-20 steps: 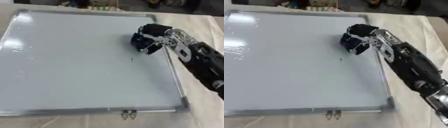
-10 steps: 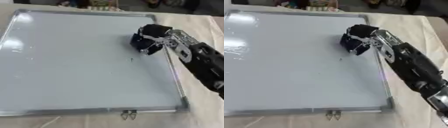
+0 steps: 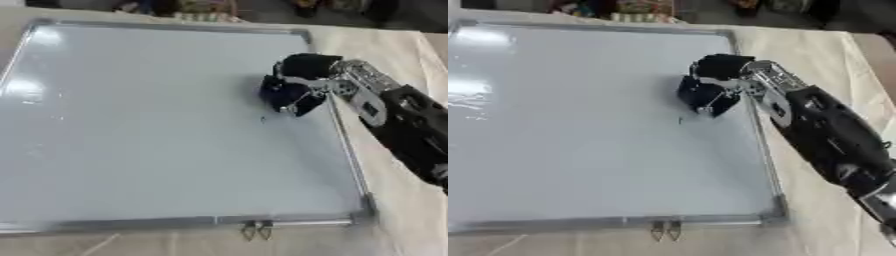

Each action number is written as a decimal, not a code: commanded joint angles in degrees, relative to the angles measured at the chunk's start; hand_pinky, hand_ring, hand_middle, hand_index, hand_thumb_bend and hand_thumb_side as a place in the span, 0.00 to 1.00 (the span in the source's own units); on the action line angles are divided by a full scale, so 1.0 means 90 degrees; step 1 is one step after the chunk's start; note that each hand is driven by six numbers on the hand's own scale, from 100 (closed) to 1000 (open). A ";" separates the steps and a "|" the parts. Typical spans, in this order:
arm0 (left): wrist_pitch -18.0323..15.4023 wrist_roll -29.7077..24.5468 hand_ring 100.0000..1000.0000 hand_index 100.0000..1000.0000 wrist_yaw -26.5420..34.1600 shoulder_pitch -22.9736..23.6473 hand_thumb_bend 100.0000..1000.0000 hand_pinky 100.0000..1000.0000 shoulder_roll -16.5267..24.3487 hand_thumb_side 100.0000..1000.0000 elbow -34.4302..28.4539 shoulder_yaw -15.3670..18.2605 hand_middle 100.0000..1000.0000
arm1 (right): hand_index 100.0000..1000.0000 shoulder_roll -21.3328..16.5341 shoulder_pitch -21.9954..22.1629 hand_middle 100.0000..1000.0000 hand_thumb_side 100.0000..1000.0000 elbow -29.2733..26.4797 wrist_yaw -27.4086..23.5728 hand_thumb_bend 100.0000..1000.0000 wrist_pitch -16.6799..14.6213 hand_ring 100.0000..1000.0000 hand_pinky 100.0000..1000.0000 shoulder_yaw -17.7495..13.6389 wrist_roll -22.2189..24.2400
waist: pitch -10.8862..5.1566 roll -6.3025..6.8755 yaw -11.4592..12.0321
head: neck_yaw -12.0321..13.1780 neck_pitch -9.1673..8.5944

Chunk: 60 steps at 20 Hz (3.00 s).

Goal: Wipe the whiteboard clean with a brush.

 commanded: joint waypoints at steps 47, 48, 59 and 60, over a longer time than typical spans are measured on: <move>0.0002 -0.0044 0.44 0.51 0.0029 -0.0057 0.00 0.36 0.0083 0.89 -0.0124 0.0003 0.37 | 0.26 -0.0283 0.0398 0.07 0.09 -0.2253 -0.1857 0.00 0.0100 0.40 0.43 0.0958 0.2055 | -0.0151 0.0009 0.0036 | 0.0001 -0.0028; 0.0000 -0.0042 0.44 0.51 0.0031 -0.0058 0.00 0.36 0.0084 0.89 -0.0126 0.0004 0.37 | 0.26 -0.0283 0.0397 0.07 0.09 -0.2262 -0.1878 0.00 0.0112 0.40 0.43 0.0958 0.2071 | -0.0154 0.0010 0.0040 | 0.0007 -0.0023; -0.0016 -0.0040 0.44 0.51 0.0032 -0.0059 0.00 0.36 0.0084 0.89 -0.0129 0.0004 0.37 | 0.26 -0.0316 0.0327 0.07 0.10 -0.2144 -0.1758 0.00 0.0232 0.40 0.43 0.0772 0.1849 | -0.0132 0.0036 0.0046 | 0.0075 0.0005; -0.0017 -0.0042 0.44 0.51 0.0030 -0.0059 0.00 0.36 0.0083 0.89 -0.0129 0.0004 0.37 | 0.26 -0.0315 0.0318 0.07 0.10 -0.2090 -0.1700 0.00 0.0243 0.40 0.43 0.0740 0.1777 | -0.0127 0.0038 0.0045 | 0.0072 0.0002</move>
